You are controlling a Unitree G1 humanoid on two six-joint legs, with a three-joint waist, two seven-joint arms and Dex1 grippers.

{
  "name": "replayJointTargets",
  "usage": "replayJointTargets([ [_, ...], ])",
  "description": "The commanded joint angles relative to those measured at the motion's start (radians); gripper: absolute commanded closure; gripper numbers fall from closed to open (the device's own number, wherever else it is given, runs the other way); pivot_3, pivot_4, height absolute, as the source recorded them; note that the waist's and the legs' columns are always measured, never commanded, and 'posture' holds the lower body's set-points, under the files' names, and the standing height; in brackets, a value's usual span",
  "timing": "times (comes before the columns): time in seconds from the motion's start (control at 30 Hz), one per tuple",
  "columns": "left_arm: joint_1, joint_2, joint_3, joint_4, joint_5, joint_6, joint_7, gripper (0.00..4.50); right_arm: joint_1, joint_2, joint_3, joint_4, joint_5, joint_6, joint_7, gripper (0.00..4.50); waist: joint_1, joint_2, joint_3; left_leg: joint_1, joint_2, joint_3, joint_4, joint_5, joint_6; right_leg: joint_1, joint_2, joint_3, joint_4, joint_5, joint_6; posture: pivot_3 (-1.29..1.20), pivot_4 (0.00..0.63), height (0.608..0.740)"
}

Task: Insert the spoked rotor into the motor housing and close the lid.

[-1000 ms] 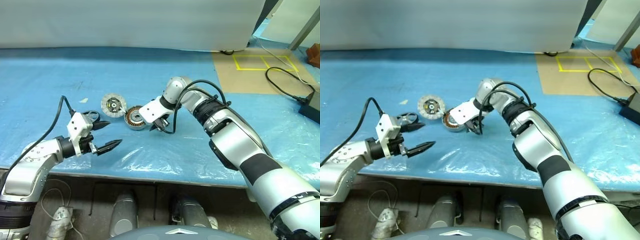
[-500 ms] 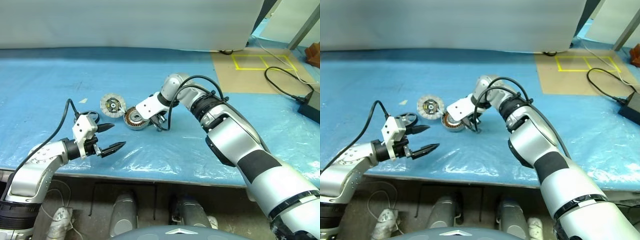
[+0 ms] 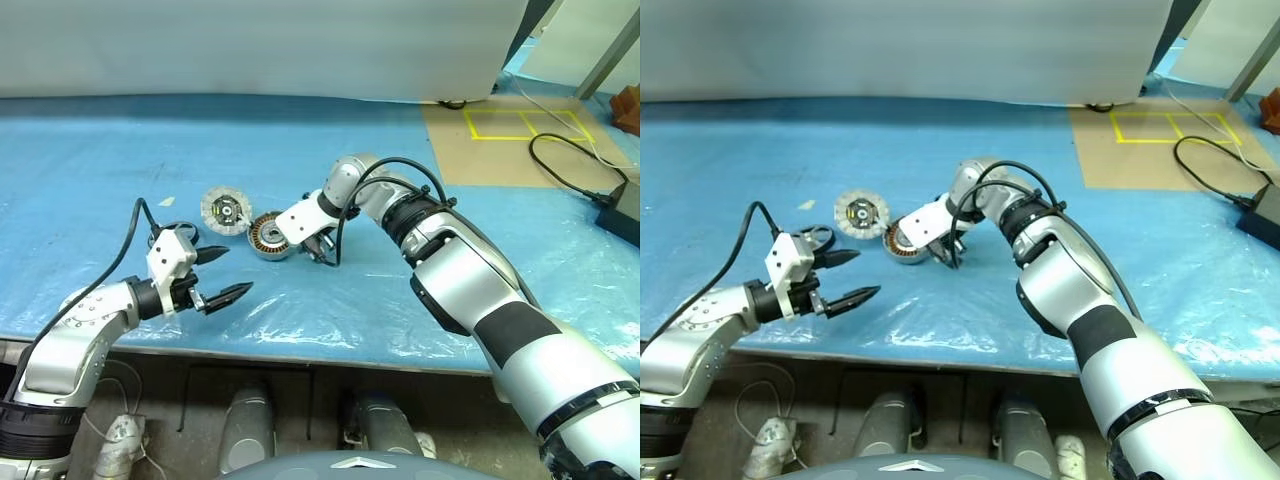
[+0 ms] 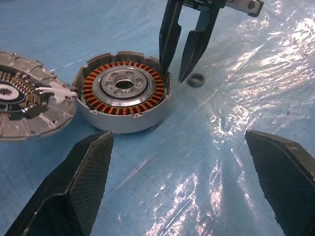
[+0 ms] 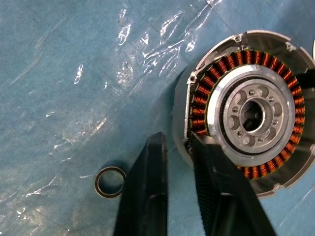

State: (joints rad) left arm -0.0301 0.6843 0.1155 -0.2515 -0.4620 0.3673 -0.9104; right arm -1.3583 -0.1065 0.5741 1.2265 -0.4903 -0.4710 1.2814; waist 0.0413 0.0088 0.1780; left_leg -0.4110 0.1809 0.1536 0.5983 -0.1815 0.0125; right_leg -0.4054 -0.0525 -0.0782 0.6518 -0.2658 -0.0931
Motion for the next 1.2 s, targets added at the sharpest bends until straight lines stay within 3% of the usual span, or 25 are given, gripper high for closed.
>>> replayJointTargets([
  [0.03, -0.006, -0.005, 0.000, -0.035, 0.003, -0.015, 0.006, 0.00, 0.002, 0.011, 0.000, -0.011, -0.004, -0.002, -0.009, 4.47, 0.000, 0.000, 0.000, 0.000, 0.000, 0.000, 0.000, 0.000, 0.000, 0.000, 0.000, 0.000, 0.000, 0.000, 0.000, 0.00, 0.150, 0.740],
  [0.37, -0.016, -0.017, -0.005, -0.036, 0.011, -0.014, 0.012, 0.00, -0.003, 0.031, -0.036, -0.012, 0.029, 0.089, 0.035, 4.47, 0.000, 0.000, 0.000, 0.001, 0.000, 0.000, 0.000, 0.000, 0.000, 0.001, 0.000, 0.000, 0.000, 0.000, 0.000, 0.00, 0.150, 0.740],
  [0.67, -0.028, -0.031, -0.012, -0.025, 0.013, -0.017, 0.014, 0.00, -0.015, 0.105, -0.125, -0.083, 0.131, 0.559, 0.209, 4.47, 0.000, 0.000, 0.000, 0.001, 0.000, 0.000, 0.000, 0.000, 0.000, 0.001, 0.000, 0.000, 0.000, 0.000, 0.000, 0.00, 0.150, 0.740],
  [1.2, -0.040, -0.055, -0.025, -0.014, 0.025, -0.021, 0.014, 0.00, 0.058, 0.205, -0.115, -0.305, 0.165, 1.099, 0.160, 4.47, -0.002, 0.000, 0.000, 0.002, 0.000, 0.000, -0.001, 0.000, -0.001, 0.001, 0.000, 0.000, 0.000, 0.000, 0.000, 0.00, 0.150, 0.740],
])
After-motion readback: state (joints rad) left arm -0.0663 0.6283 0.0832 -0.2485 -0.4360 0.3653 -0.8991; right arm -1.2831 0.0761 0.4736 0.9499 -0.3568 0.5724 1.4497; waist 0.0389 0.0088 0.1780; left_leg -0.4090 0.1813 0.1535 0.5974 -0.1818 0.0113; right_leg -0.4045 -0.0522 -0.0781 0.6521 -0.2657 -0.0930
